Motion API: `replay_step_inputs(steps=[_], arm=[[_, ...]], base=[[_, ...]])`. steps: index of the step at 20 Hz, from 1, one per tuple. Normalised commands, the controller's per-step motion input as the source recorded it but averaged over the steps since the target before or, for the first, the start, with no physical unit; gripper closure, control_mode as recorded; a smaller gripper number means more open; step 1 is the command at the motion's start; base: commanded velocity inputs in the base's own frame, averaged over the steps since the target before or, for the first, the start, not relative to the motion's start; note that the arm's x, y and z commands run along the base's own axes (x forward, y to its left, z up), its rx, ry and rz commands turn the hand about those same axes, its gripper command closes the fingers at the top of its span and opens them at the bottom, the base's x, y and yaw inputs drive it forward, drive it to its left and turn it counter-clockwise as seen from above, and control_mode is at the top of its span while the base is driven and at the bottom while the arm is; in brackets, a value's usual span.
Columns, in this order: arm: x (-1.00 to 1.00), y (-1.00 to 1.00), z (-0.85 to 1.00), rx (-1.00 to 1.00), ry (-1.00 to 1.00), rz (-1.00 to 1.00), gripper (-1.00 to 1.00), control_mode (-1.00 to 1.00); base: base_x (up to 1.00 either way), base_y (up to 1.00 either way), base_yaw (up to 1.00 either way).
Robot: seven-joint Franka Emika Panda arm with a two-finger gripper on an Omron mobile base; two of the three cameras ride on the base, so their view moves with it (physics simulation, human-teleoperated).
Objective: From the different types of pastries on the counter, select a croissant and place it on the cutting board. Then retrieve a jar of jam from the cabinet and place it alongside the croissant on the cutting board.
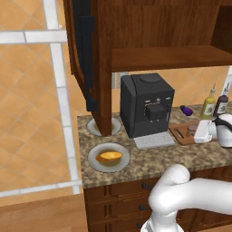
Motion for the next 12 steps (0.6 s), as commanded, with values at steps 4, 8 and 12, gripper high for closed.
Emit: replay_step_inputs(steps=[4, 8, 12], arm=[[0.30, 0.06, -0.07, 0.00, 0.00, 0.03, 1.00, -1.00], [0.43, -0.01, -0.05, 0.01, 0.00, 0.02, 1.00, -1.00], [0.39, -0.06, -0.18, 0.00, 0.00, 0.03, 1.00, -1.00]], base=[[0.00, 0.00, 0.00], [0.00, 0.00, 0.00], [0.00, 0.00, 0.00]])
